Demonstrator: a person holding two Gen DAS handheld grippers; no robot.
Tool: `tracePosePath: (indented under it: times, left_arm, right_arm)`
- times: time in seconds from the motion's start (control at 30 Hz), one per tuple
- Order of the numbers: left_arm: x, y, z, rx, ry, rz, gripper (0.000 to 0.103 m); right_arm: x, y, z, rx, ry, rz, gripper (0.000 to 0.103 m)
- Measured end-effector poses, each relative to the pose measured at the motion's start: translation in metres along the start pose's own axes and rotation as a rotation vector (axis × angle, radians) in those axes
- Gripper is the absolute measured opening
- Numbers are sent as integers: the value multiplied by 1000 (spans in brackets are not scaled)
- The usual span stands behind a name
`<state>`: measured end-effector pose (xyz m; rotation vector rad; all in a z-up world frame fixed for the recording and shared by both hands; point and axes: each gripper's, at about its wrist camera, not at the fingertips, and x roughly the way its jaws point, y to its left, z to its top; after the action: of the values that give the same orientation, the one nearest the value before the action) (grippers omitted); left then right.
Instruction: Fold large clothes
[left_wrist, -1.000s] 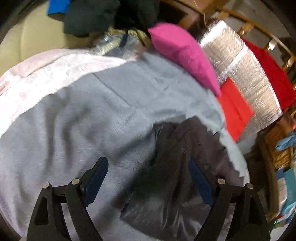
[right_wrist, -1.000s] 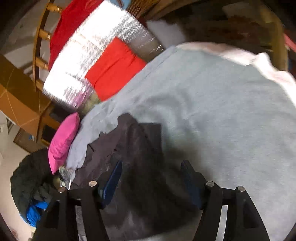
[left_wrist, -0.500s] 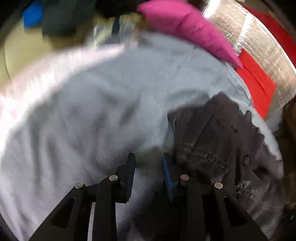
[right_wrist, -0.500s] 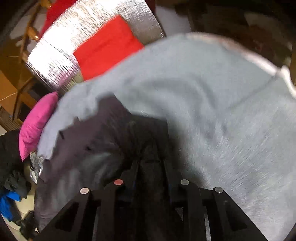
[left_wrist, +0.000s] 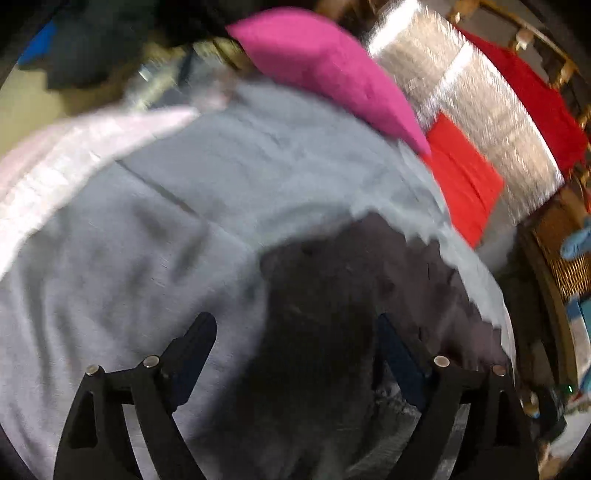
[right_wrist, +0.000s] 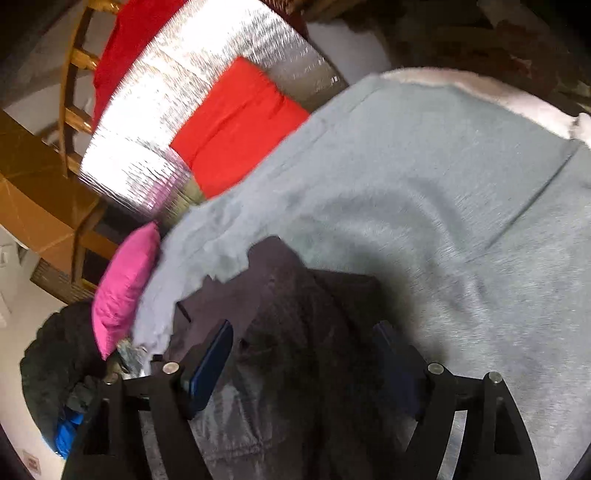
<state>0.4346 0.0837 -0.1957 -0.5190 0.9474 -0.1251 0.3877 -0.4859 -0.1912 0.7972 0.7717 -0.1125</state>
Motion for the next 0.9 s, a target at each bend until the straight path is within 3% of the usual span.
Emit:
tracePosePath:
  times: [0.1,0.2,0.23,0.3,0.37,0.43,0.5,0.6,0.7,0.8,0.87,0.9]
  left_arm:
    - [20,-1,3,-29,93,-39,88]
    - [23,-2,0,-57,82,-58,88]
    - [23,-5,0,-54,75,-61,81]
    - [22,-8,-1,-42,62,-49,61]
    - [23,-11,0,-35,48,-63,50]
    - [18,-13,1,-45,21,-76,39]
    - [11,-15,2,-31,-23,-78,36]
    - [18,-19,-1,19,-23,10,41]
    - [28,-12,-3,9,19,76,63]
    - [18,-12,-3,2,7,82,65]
    - [9,-16,-3,24,-9,123,71]
    - [3,-16,-3,33,-23,125,72]
  right_arm:
    - [20,7,3,-22,18,-35,81]
    - [35,11,7,-53,17,-68,81]
    - [41,11,7,-58,24,-74,79]
    - [52,12,5,-78,25,-116,62]
    - [50,16,6,-99,-5,-126,43]
    - [42,21,8,-114,-55,-112,36]
    - [33,29,9,-137,-112,-79,32]
    - [42,33,4,-187,-99,-128,31]
    - [58,19,1,-142,-3,-142,32]
    - [47,20,7,-111,6,-105,38]
    - [37,18,8,-90,12,-59,66]
    - [29,17,8,-76,1,-42,67]
